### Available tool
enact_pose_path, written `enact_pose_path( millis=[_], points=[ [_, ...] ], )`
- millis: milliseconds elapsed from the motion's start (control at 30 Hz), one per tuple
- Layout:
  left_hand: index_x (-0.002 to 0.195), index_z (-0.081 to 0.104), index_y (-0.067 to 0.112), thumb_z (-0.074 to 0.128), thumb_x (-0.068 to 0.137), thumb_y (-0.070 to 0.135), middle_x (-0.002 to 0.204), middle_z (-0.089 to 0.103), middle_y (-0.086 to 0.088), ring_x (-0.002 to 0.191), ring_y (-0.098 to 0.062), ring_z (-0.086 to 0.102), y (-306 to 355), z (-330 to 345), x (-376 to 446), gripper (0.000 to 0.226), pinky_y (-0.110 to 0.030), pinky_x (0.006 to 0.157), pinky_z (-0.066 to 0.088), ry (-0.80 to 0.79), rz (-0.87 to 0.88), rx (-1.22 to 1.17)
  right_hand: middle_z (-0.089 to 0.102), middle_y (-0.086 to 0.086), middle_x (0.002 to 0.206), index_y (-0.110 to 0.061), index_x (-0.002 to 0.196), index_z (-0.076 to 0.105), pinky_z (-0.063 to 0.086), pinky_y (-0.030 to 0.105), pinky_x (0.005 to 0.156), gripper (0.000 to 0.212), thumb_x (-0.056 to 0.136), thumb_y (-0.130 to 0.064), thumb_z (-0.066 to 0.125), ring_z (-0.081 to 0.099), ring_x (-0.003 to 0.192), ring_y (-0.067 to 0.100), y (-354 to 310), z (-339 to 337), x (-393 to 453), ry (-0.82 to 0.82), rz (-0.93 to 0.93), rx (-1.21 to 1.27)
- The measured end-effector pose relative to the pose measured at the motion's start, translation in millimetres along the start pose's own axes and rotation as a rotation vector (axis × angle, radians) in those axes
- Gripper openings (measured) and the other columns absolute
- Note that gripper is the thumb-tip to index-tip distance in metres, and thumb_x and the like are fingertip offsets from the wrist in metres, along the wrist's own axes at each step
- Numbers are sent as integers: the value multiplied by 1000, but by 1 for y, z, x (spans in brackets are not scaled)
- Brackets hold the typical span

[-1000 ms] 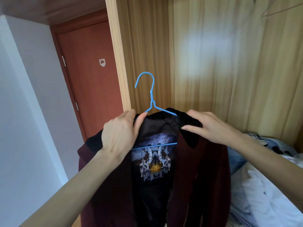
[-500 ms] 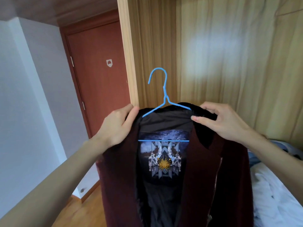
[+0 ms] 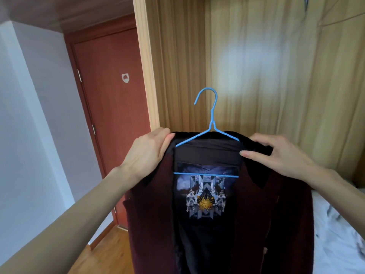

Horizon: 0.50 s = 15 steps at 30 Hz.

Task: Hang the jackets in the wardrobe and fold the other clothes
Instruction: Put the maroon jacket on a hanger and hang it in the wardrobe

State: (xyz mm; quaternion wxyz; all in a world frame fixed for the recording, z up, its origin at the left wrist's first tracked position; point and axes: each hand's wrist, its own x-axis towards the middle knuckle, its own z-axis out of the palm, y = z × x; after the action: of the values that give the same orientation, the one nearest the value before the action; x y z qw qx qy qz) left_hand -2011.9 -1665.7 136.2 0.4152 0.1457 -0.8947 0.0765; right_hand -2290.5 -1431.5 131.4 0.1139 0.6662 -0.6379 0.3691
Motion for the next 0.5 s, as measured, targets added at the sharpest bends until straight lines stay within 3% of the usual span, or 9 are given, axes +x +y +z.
enact_pose_path(
  millis=[100,233,333,400,500],
  points=[
    [86,51,14,32,111,39,78,52,0,62,-32,55,16,-4,5,40,-31,55,34,152,-13,136,46,-8,66,-52,82,49,42,34,64,20,92,-57,65,40,59,11,-1,-7,1,5,-31,-130],
    [80,50,16,40,111,29,72,49,0,60,-25,51,52,-5,-11,35,-37,51,38,223,66,187,66,-14,75,-35,86,67,45,22,64,10,91,-43,72,60,66,5,-4,-11,-12,83,10,42],
    [77,44,18,43,108,36,71,44,5,60,-19,48,61,-2,-14,36,-31,49,35,164,81,143,74,-16,81,-28,91,75,47,15,70,7,89,-34,76,68,75,5,-10,-13,-19,101,58,106],
    [80,39,20,47,106,48,74,42,6,61,-15,44,61,-1,-5,39,-31,50,37,70,2,15,75,-16,84,-30,93,76,47,14,72,6,88,-32,78,70,78,7,-12,-16,-20,87,71,111],
    [102,43,25,43,105,55,79,54,7,65,-16,51,65,-5,12,31,-36,63,46,-105,5,-149,75,-14,84,-30,93,76,45,15,73,6,88,-33,78,68,78,7,-14,-23,-21,82,81,129]
  ],
)
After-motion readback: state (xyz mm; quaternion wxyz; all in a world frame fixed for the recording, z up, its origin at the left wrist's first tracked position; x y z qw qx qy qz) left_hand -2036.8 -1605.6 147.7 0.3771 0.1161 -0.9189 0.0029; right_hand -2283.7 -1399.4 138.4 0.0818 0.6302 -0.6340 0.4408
